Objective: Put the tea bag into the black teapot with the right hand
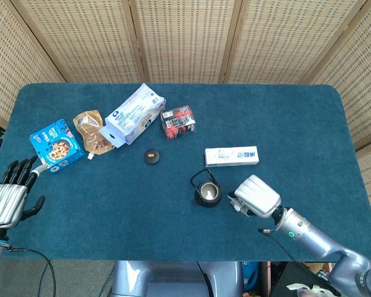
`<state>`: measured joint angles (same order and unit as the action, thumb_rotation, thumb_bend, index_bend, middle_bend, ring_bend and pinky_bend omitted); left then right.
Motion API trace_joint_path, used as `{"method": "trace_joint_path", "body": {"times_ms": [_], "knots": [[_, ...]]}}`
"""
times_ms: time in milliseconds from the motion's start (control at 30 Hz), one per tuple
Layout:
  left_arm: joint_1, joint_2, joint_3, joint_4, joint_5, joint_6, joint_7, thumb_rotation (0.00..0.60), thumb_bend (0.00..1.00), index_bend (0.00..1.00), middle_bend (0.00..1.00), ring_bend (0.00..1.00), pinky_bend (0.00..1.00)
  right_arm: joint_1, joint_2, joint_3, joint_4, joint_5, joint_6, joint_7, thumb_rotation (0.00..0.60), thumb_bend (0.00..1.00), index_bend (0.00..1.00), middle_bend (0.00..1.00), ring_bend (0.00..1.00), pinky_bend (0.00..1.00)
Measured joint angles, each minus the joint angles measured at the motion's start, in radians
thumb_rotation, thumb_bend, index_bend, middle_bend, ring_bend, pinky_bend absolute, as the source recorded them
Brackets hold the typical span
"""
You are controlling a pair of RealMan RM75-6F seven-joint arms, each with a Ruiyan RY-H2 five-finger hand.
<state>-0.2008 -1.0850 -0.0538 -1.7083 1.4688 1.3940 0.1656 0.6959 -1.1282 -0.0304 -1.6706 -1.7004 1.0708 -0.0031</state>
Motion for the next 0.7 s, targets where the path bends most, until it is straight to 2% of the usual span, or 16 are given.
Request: {"method": "trace_joint_path", "body": {"times_ms": [700], "knots": [[0.004,0.013,-0.017,-0.021,-0.036,0.004,0.019,0.600,0.41,0.13,0.00,0.00,0.00,0.029,0.108,0.076,-0.125,0.044,-0.027,0.067,0.600,0.55,0.77,0.90,0.88,1.00]]}}
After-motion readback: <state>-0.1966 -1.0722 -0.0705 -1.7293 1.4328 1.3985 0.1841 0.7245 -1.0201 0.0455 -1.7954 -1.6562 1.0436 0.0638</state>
